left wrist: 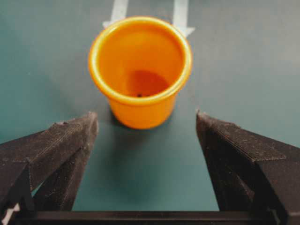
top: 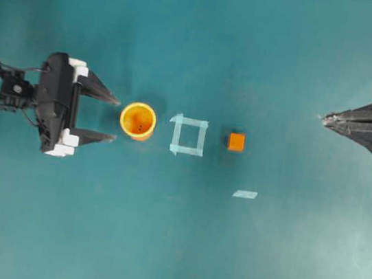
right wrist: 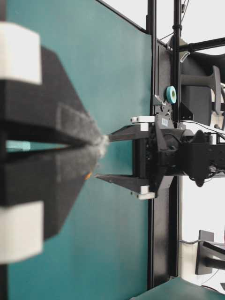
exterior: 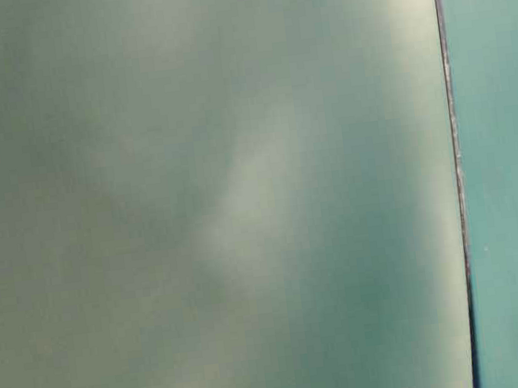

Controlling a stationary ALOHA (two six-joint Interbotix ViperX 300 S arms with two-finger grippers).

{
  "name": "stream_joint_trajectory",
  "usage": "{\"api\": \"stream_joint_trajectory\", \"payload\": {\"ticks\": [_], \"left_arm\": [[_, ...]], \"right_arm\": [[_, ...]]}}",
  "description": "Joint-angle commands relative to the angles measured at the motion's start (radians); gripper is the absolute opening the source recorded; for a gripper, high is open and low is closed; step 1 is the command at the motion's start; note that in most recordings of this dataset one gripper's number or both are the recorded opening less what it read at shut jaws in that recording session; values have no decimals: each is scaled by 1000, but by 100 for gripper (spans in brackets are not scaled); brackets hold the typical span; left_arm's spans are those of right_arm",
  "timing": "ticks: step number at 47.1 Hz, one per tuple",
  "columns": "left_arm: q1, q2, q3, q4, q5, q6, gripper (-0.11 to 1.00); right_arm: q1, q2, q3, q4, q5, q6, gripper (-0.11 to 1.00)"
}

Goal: Move the cup backward with left arm.
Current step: 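Advance the open left gripper rightward around the orange cup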

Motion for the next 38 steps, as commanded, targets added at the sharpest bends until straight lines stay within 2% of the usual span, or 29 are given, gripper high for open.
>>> {"api": "stream_joint_trajectory", "payload": {"ticks": [1,38], "left_arm": [[2,26,-35,0,-17,3,81],[28,224,-156,2,-143,6,80]], "right_arm": [[0,2,-34,0,-3,2,0],[0,-2,-40,0,-5,0,0]]}}
